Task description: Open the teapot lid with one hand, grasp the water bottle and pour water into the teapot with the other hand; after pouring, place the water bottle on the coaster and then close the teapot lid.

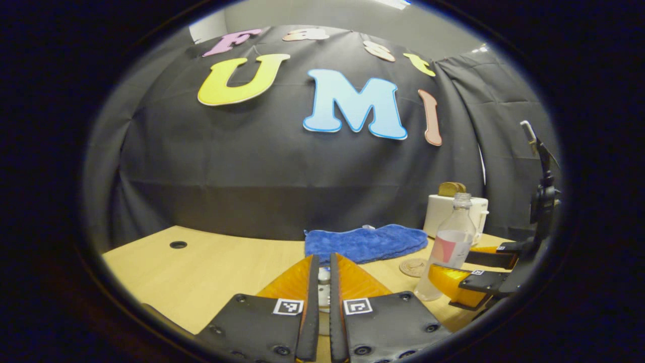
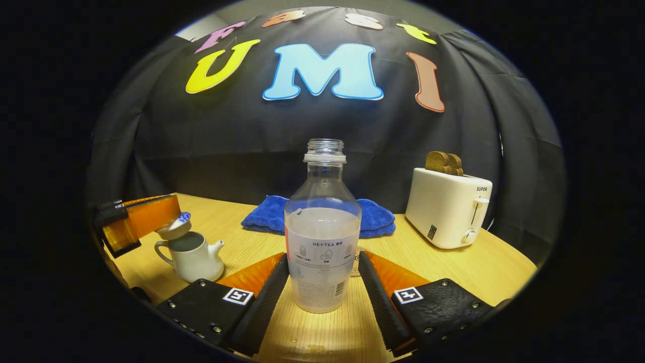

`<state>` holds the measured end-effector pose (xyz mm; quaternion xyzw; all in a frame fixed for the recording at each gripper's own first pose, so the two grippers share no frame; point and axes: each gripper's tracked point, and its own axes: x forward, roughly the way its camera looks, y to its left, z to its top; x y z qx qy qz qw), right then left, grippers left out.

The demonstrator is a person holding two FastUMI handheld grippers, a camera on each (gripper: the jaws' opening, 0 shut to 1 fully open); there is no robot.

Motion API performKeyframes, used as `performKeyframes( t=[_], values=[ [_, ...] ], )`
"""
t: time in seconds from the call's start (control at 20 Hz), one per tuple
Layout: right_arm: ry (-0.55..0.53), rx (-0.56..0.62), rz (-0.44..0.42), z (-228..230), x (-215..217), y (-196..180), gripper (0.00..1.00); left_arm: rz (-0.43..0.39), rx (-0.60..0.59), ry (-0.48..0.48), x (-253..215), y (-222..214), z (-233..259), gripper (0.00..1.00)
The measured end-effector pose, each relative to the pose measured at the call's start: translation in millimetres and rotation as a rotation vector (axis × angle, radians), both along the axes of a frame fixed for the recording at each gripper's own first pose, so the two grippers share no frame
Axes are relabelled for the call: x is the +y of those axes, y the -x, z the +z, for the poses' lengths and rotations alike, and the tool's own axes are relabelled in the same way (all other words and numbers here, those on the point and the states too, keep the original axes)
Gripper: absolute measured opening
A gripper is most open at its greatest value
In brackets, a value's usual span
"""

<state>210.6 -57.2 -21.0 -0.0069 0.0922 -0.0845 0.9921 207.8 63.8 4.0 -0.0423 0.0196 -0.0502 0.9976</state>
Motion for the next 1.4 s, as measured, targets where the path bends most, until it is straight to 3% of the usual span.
performKeyframes(
  t=[0.05, 0.1, 0.25, 0.5, 0.8, 1.1, 1.4],
  values=[
    [-0.011, 0.003, -0.003, 0, -2, 0, 0.86, 0.005, -0.006, 0.007, 4, 1, 3, 0.16],
    [-0.026, 0.007, -0.005, -3, -3, 0, 0.80, 0.009, -0.009, 0.012, 7, 3, 4, 0.15],
    [-0.056, 0.012, -0.008, -2, -5, 1, 0.79, 0.032, -0.023, -0.004, 24, 11, 8, 0.16],
    [-0.016, 0.020, -0.034, -3, -5, 1, 0.77, 0.075, -0.030, -0.026, 61, 30, 5, 0.16],
    [0.010, 0.015, -0.009, -1, 3, 3, 0.75, 0.104, -0.039, -0.006, 93, 47, -5, 0.16],
    [0.237, 0.003, 0.006, 7, 24, 4, 0.75, 0.098, -0.012, 0.033, 96, 41, -19, 0.16],
    [0.572, 0.018, 0.013, 9, 43, 2, 0.75, 0.079, -0.009, 0.064, 95, 38, -24, 0.16]
  ],
)
